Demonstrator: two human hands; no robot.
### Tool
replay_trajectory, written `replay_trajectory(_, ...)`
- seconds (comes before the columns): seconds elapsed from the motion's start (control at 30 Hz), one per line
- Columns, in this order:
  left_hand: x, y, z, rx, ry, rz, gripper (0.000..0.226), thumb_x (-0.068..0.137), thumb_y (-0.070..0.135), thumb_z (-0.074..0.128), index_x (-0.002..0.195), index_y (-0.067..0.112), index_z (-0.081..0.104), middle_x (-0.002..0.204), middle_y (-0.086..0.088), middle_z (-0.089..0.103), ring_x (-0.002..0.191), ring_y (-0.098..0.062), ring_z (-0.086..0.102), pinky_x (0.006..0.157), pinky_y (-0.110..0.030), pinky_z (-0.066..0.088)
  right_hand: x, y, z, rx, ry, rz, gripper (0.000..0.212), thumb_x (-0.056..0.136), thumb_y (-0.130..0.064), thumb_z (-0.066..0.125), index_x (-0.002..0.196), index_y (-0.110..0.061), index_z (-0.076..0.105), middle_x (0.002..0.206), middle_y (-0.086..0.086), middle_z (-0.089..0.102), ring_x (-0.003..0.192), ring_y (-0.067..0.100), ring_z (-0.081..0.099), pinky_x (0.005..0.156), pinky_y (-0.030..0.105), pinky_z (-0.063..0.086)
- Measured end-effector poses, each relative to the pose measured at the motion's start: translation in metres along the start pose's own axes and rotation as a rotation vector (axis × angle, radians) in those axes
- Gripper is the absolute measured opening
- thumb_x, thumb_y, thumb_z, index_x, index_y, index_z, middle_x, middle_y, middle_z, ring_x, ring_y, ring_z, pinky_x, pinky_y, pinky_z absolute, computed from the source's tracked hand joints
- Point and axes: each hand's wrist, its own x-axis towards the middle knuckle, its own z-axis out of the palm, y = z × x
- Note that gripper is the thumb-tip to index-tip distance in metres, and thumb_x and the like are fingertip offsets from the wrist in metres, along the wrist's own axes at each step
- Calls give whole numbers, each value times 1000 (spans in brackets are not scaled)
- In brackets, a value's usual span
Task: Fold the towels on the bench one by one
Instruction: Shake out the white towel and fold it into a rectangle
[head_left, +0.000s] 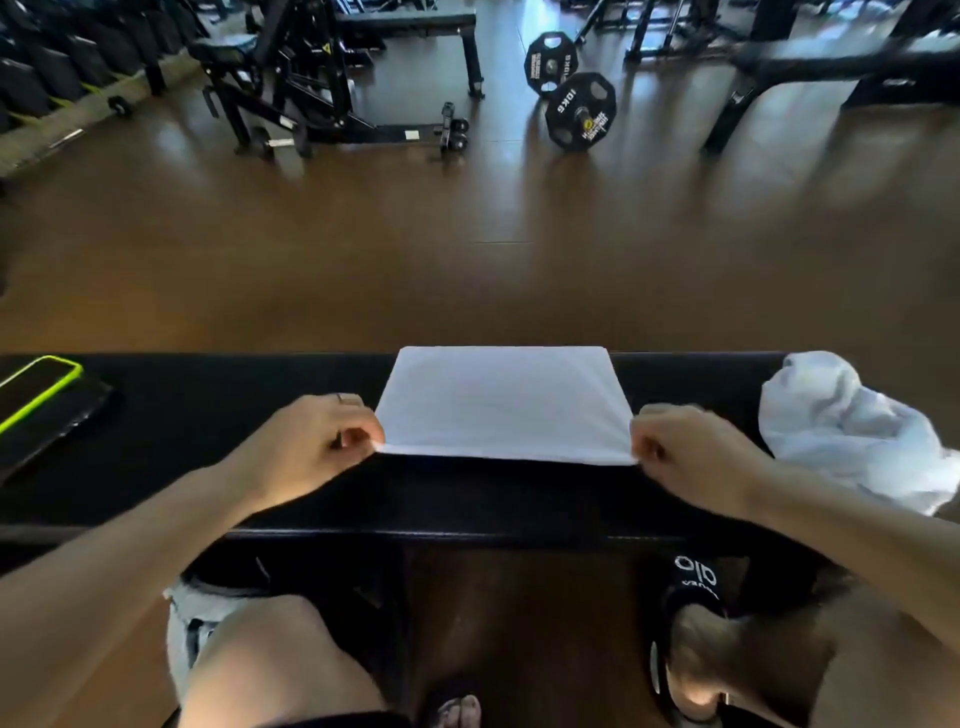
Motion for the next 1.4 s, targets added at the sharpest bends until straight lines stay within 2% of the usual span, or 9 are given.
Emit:
replay_trajectory(0.17,-31,-6,30,41,-150,33,16,95,25,68,93,40,68,90,25,57,77,0,63,69,-24,52,-18,-10,14,-115,-179,-25,19,86,-14,57,76,-30,56,88,-14,58,77,6,56,63,22,41)
replay_trajectory(0.53,-50,2,36,166,-188,98,15,95,24,63,94,40,64,92,21,55,77,-2,55,67,-20,45,-27,-20,23,-87,-319,11,17,80,-11,57,77,-28,57,89,-12,56,84,10,56,71,27,50)
replay_trajectory(0.73,-32,32,27,192,-233,-9,13,92,54,50,97,43,48,97,20,51,80,-1,52,72,-25,45,-20,-39,3,-86,-507,-45,25,78,-30,69,97,-33,54,99,-12,51,90,9,51,77,27,48)
replay_trajectory(0.8,-8,51,34,126,-130,-85,28,99,57,38,115,38,51,111,19,55,90,-5,58,80,-27,48,-6,-56,7,-17,-354,-89,28,87,-43,64,111,-33,54,109,-11,53,101,13,52,86,29,46)
replay_trajectory(0.87,25,70,52,165,-40,-125,49,104,54,30,146,31,40,146,6,49,124,-18,55,104,-35,45,14,-75,24,-25,-173,-130,46,99,-48,47,141,-29,44,140,-4,47,131,20,43,108,33,35)
replay_trajectory(0.93,55,85,76,204,-33,-190,59,107,51,23,161,29,13,168,0,17,154,-22,18,125,-41,18,33,-91,49,-61,-69,-129,59,107,-44,27,160,-22,15,166,2,16,153,22,14,125,39,12)
replay_trajectory(1.03,72,77,107,209,-78,-363,63,106,54,13,161,32,-8,170,3,-15,155,-18,-17,126,-45,-8,46,-79,81,-145,-10,38,60,107,-41,12,161,-18,-6,169,3,-9,155,20,-10,126,43,-3)
replay_trajectory(1.2,64,60,117,225,-111,-403,67,103,59,9,160,33,-13,168,5,-22,153,-17,-24,125,-45,-12,37,-46,93,-54,7,340,64,105,-47,6,158,-18,-13,167,0,-18,152,16,-19,124,40,-11)
replay_trajectory(1.4,104,70,103,236,27,-393,66,104,56,9,161,28,-8,169,1,-16,155,-21,-17,123,-46,-13,79,-86,79,-11,133,189,61,107,-43,13,161,-16,2,169,4,-4,155,19,-7,126,39,-5)
